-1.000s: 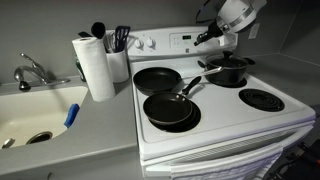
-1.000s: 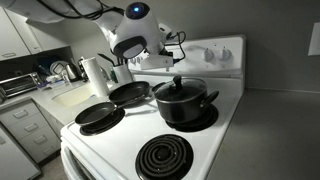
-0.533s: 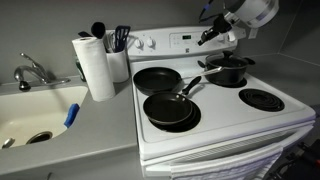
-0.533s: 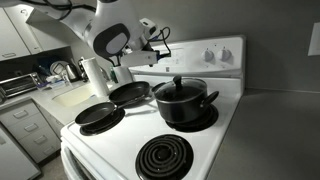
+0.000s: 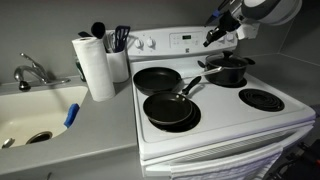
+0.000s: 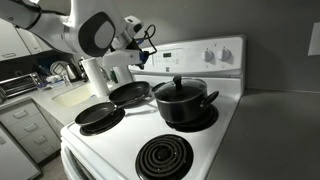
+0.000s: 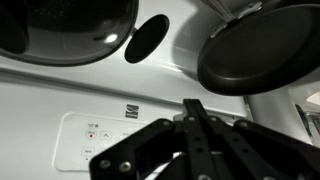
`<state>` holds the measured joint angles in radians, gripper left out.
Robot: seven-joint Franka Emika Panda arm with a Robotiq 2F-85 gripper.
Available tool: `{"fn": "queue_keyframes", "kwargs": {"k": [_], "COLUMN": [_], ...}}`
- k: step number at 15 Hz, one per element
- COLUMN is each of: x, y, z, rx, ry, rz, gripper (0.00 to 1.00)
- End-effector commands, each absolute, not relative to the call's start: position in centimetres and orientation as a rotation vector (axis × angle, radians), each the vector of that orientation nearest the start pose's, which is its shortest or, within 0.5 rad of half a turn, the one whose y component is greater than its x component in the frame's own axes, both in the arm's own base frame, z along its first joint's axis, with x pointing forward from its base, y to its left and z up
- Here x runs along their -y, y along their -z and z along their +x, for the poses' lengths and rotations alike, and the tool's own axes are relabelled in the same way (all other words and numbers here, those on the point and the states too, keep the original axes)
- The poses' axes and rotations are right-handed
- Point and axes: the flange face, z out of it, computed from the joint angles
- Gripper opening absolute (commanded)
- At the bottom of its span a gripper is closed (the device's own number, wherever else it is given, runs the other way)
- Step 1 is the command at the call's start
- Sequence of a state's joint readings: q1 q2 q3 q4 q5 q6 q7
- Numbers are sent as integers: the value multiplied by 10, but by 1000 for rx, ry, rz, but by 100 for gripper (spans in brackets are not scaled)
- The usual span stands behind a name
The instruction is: Press a button on the stove
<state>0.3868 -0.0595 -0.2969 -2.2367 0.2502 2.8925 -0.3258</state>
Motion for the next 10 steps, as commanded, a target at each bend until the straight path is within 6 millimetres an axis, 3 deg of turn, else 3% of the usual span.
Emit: {"fn": "queue_keyframes", "kwargs": {"k": [1, 10], "x": [-43, -73], "y": [-483, -500], "z": [538, 508], "rx": [226, 125], "ry": [1087, 1105], "rz": [-2874, -2868], "gripper": [0, 0]}}
